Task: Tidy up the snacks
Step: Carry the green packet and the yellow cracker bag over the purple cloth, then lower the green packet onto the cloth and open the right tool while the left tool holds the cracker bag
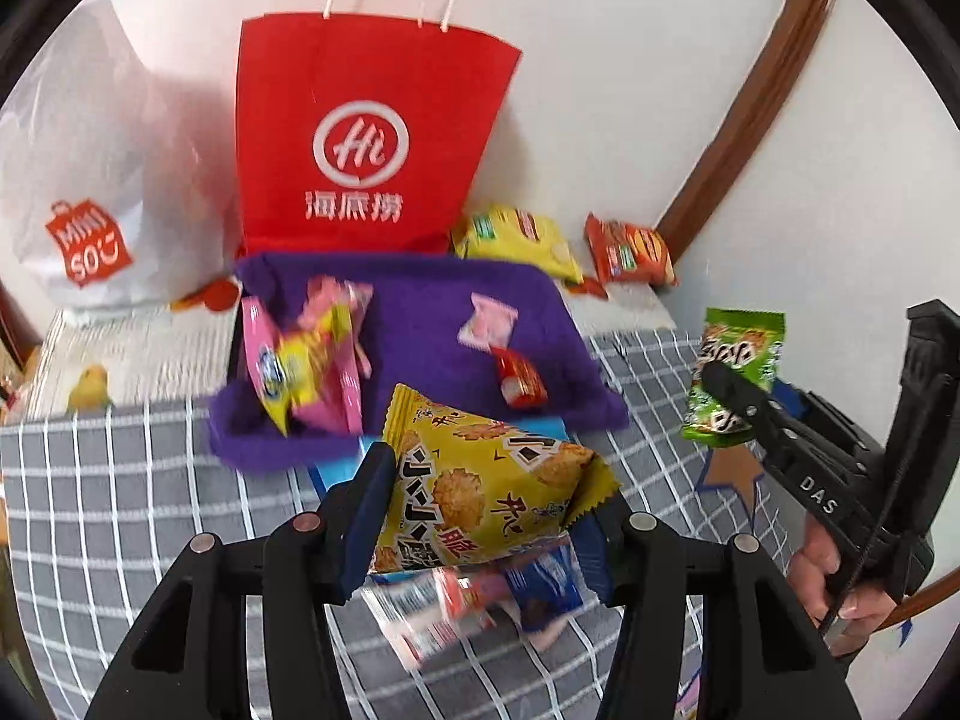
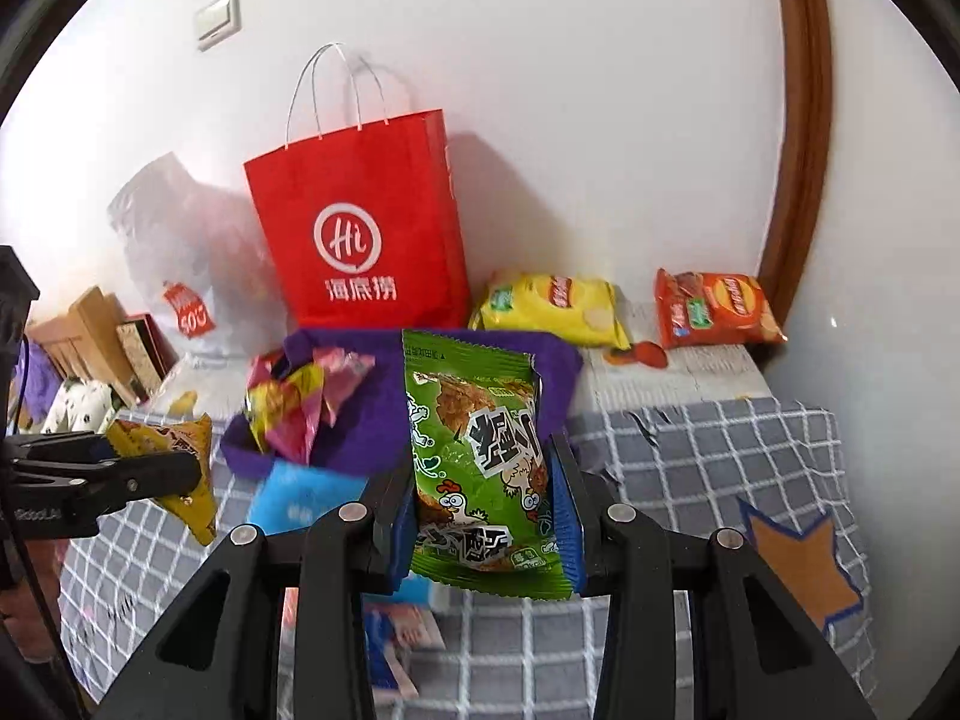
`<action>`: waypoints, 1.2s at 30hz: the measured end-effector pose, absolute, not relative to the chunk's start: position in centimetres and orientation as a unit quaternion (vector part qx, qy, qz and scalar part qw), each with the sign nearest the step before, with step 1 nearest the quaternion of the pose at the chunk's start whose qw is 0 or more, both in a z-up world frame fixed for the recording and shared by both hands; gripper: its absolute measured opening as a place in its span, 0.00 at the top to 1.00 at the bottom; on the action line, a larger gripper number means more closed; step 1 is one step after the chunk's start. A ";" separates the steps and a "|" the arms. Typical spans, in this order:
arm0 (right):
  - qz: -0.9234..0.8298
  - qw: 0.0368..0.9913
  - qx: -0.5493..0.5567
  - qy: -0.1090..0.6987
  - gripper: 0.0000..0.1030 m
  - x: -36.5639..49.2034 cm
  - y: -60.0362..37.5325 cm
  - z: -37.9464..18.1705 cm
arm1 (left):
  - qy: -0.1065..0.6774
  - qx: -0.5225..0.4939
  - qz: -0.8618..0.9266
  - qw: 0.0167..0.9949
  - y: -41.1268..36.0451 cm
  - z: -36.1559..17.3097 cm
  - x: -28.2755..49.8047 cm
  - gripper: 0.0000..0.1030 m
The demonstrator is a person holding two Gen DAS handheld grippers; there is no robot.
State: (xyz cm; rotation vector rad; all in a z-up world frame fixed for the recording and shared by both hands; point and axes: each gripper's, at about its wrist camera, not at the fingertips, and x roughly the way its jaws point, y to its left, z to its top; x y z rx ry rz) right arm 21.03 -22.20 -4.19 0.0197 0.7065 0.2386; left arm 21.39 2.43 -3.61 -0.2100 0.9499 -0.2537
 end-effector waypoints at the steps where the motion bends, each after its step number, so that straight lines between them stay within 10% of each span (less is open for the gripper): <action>1: 0.117 0.930 0.013 0.347 0.63 21.6 -22.0 -4.2 | 0.454 -0.101 -0.121 0.877 2.7 -3.4 21.8 0.49; 36: 0.100 0.915 -0.027 0.389 0.63 36.7 -17.3 -8.4 | 0.455 -0.078 -0.065 0.885 6.3 -6.8 35.4 0.49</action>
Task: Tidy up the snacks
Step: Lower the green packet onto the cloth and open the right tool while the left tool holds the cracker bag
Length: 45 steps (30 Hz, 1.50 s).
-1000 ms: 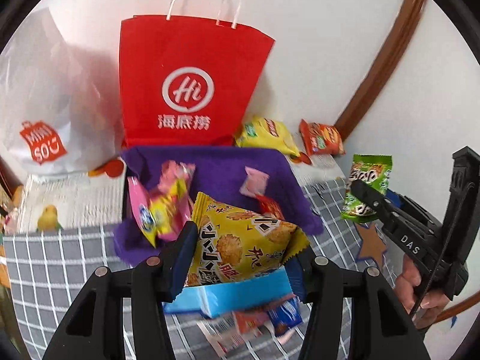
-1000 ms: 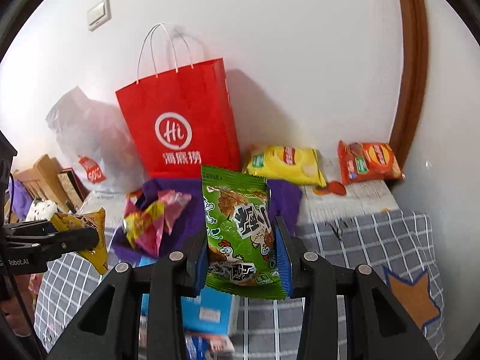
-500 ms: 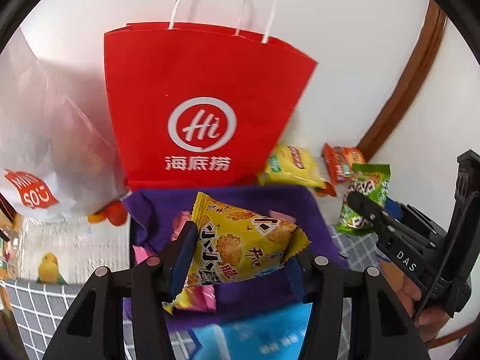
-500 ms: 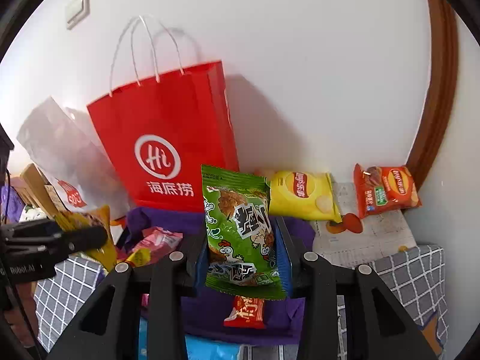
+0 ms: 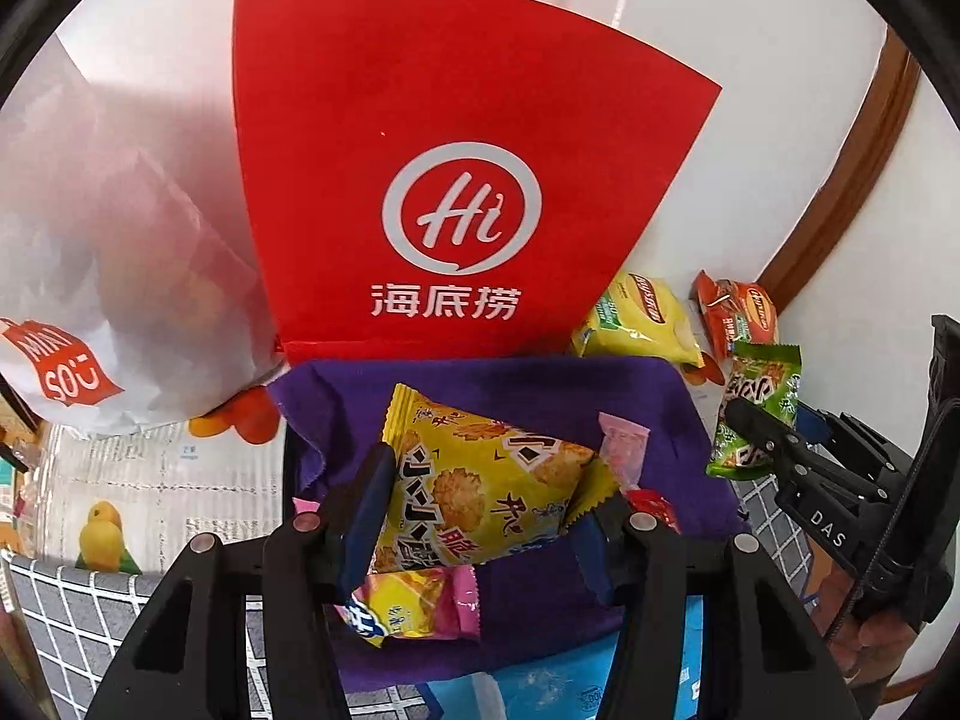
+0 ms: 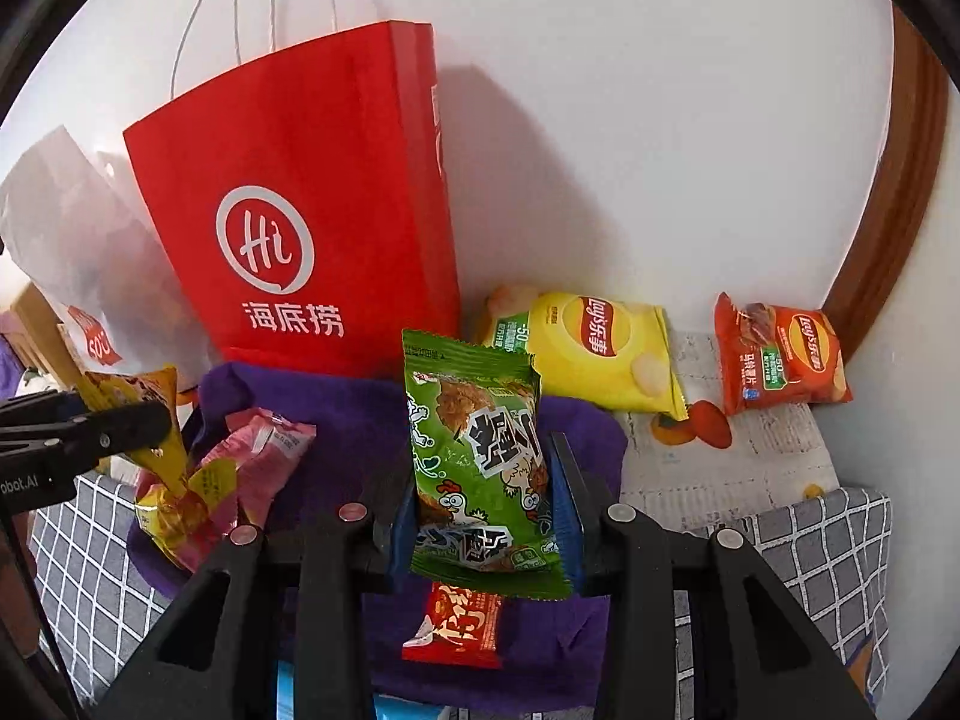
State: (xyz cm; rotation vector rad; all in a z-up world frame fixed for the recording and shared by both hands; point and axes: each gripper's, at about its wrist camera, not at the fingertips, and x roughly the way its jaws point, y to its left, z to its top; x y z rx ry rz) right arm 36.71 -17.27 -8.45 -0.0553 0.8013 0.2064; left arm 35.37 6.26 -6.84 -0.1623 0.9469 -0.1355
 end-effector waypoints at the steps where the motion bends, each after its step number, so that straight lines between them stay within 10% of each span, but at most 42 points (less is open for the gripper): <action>1: 0.103 0.915 -0.027 0.390 0.63 36.7 -17.3 -8.5 | 0.455 -0.078 -0.066 0.885 6.3 -6.8 35.4 0.49; 45: 0.149 0.851 -0.090 0.496 0.57 38.5 -12.9 -15.6 | 0.491 -0.096 -0.066 0.864 7.2 -8.6 36.6 0.49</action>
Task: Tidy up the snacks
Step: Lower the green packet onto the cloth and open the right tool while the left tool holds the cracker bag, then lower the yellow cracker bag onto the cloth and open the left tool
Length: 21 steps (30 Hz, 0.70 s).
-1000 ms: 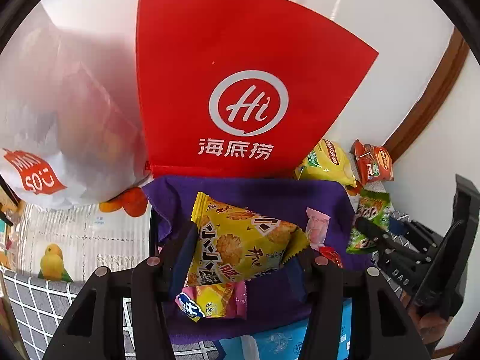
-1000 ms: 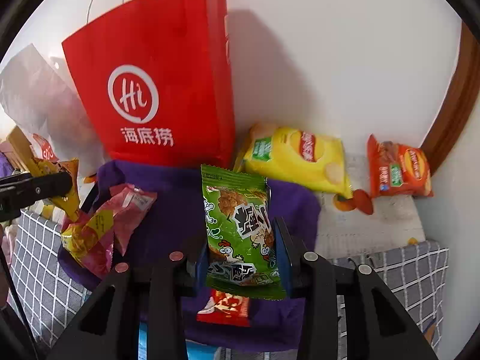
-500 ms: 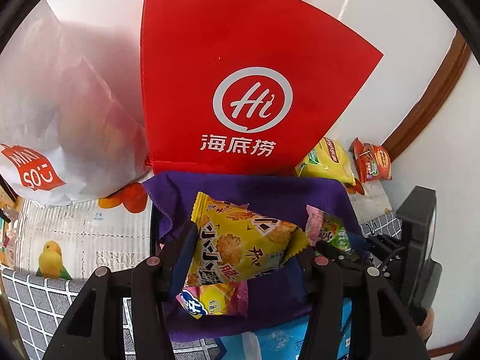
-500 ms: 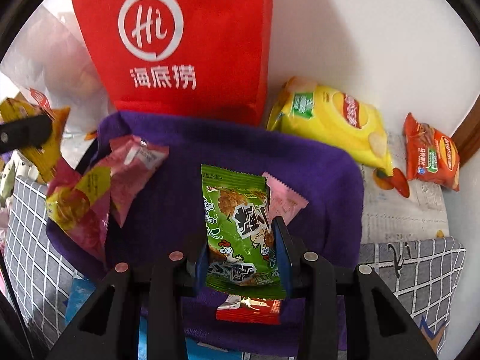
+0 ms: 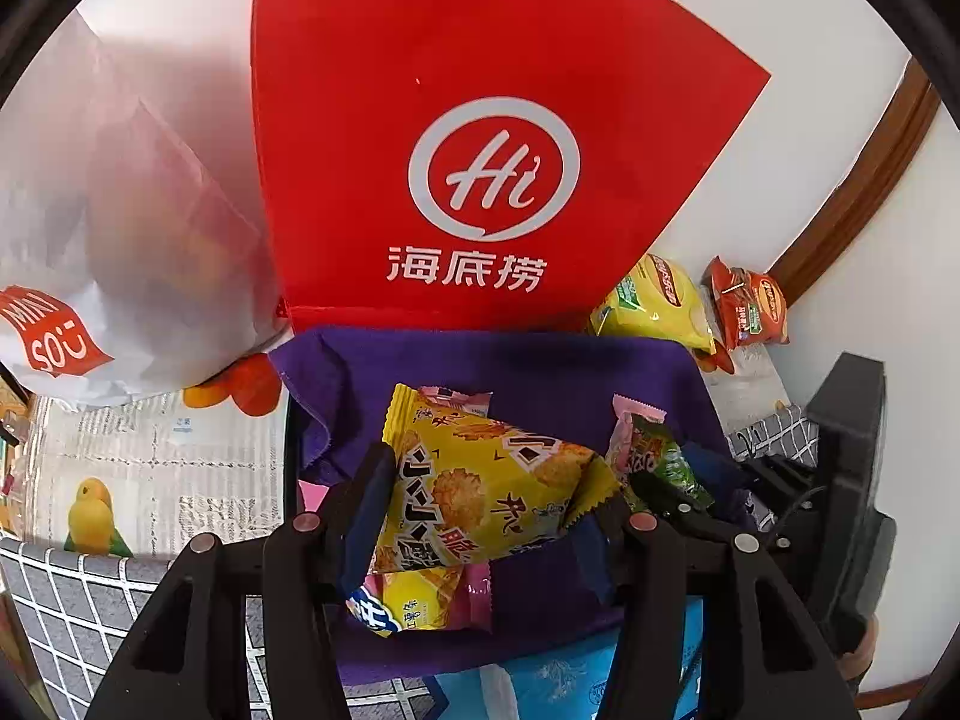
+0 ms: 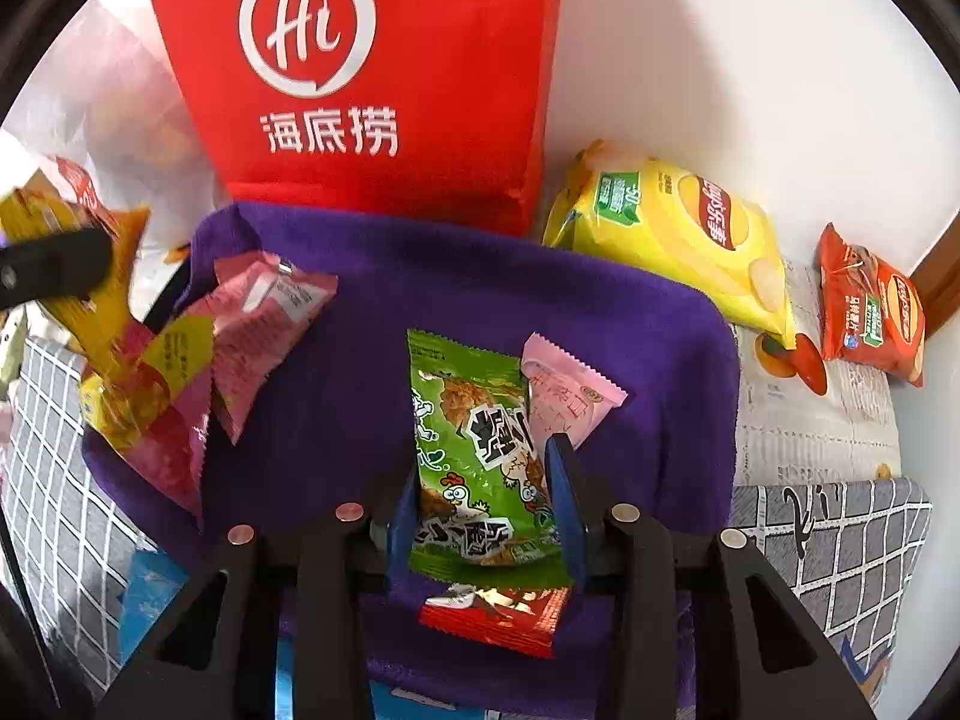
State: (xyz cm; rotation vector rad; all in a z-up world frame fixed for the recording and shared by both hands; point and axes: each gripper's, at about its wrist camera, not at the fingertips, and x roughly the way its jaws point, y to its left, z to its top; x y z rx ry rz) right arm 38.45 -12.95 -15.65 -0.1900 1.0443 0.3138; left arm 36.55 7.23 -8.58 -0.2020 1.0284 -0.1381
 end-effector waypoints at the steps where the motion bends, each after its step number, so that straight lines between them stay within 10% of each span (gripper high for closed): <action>1: 0.149 0.852 -0.088 0.494 0.52 38.4 -13.0 -15.5 | 0.493 -0.095 -0.066 0.862 7.1 -8.7 36.6 0.49; 21: 0.134 0.904 -0.069 0.399 0.36 35.8 -15.0 -8.9 | 0.526 -0.073 -0.075 0.844 5.2 -10.9 37.5 0.48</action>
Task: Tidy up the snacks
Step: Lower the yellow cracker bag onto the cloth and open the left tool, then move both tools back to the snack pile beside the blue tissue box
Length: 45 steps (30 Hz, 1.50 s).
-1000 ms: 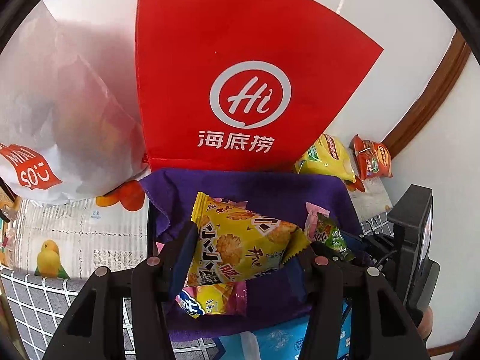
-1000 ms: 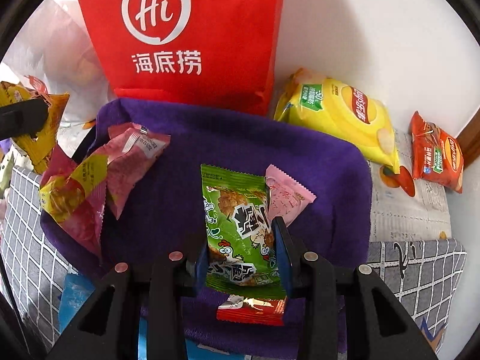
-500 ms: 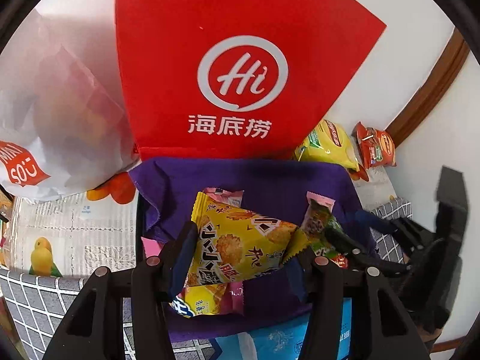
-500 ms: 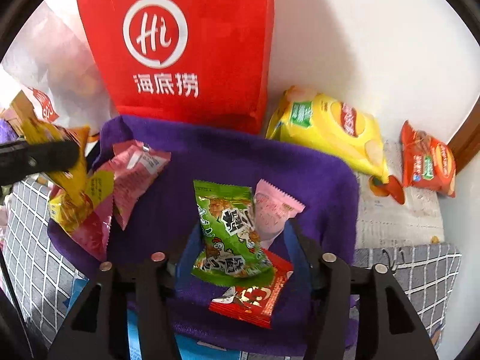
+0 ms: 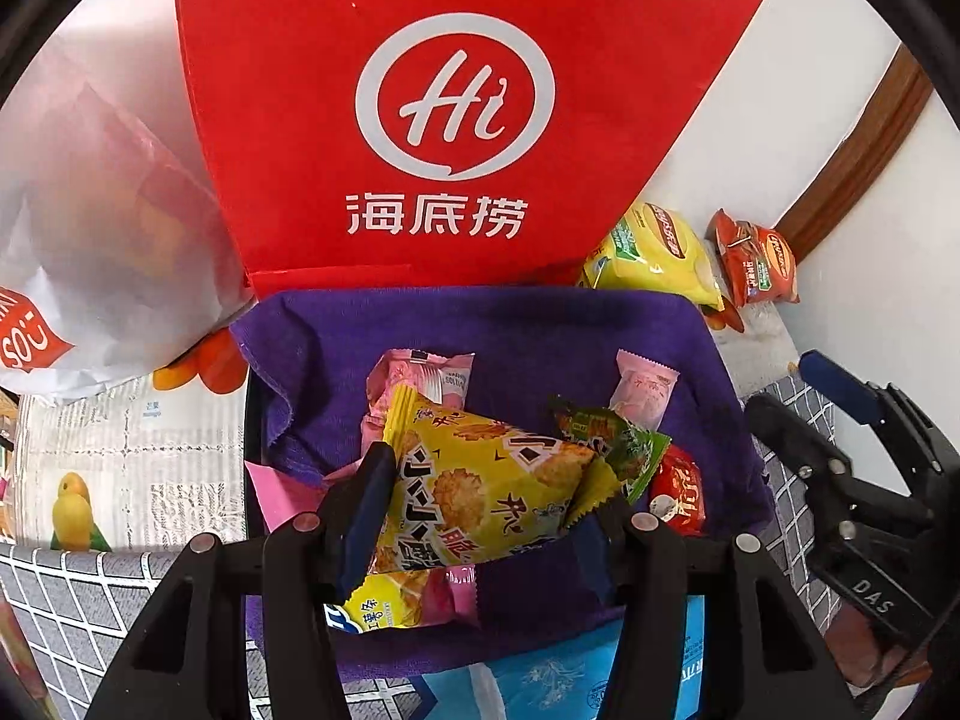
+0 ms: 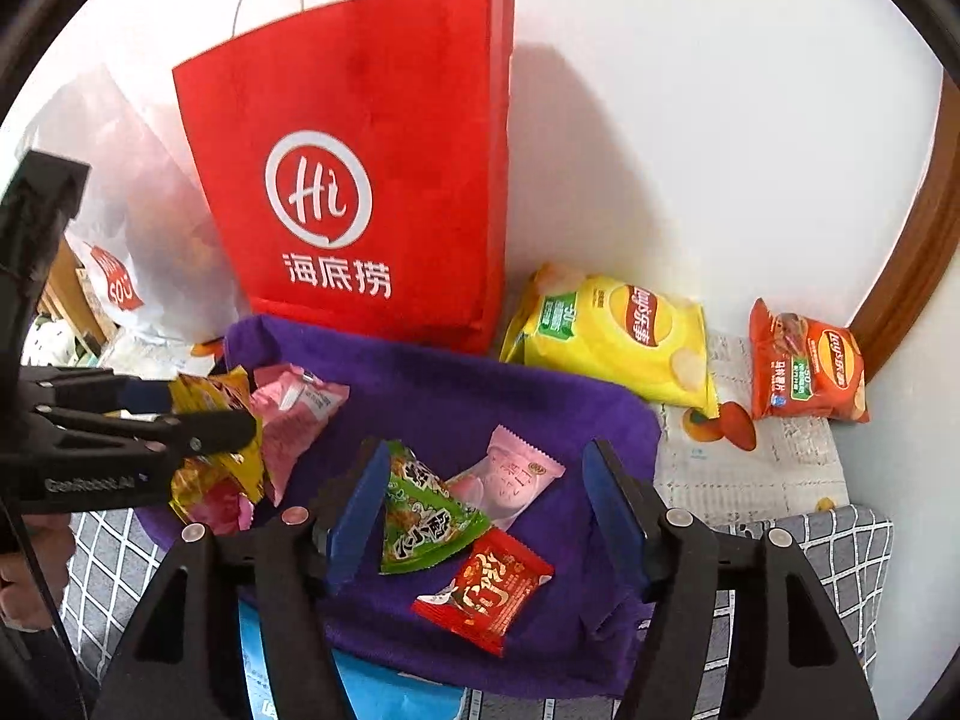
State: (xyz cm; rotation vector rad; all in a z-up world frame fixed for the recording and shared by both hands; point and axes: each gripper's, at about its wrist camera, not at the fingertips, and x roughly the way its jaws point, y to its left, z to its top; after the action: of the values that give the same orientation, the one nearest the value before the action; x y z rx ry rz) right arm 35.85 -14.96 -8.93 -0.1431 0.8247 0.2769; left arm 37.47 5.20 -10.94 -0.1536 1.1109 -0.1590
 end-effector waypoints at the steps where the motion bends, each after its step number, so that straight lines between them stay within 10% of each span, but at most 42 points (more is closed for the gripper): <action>1: 0.134 0.905 -0.068 0.397 0.36 35.8 -15.0 -8.8 | 0.527 -0.074 -0.075 0.843 5.2 -11.0 37.5 0.48; 18: 0.129 0.910 -0.078 0.385 0.36 35.5 -14.8 -8.5 | 0.537 -0.088 -0.087 0.834 5.2 -11.2 37.6 0.48; 24: 0.128 0.912 -0.076 0.383 0.36 35.4 -14.8 -8.4 | 0.526 -0.108 -0.101 0.838 5.3 -10.3 37.5 0.23; 45: 0.080 0.927 -0.051 0.364 0.18 32.5 -16.5 -5.1 | 0.431 -0.104 -0.125 0.888 5.4 -3.8 33.9 0.22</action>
State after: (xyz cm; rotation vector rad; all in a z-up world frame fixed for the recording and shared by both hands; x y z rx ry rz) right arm 32.47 -16.46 -5.12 -0.1043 0.7465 0.1634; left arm 33.87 5.37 -3.77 -0.2159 0.8958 -0.2590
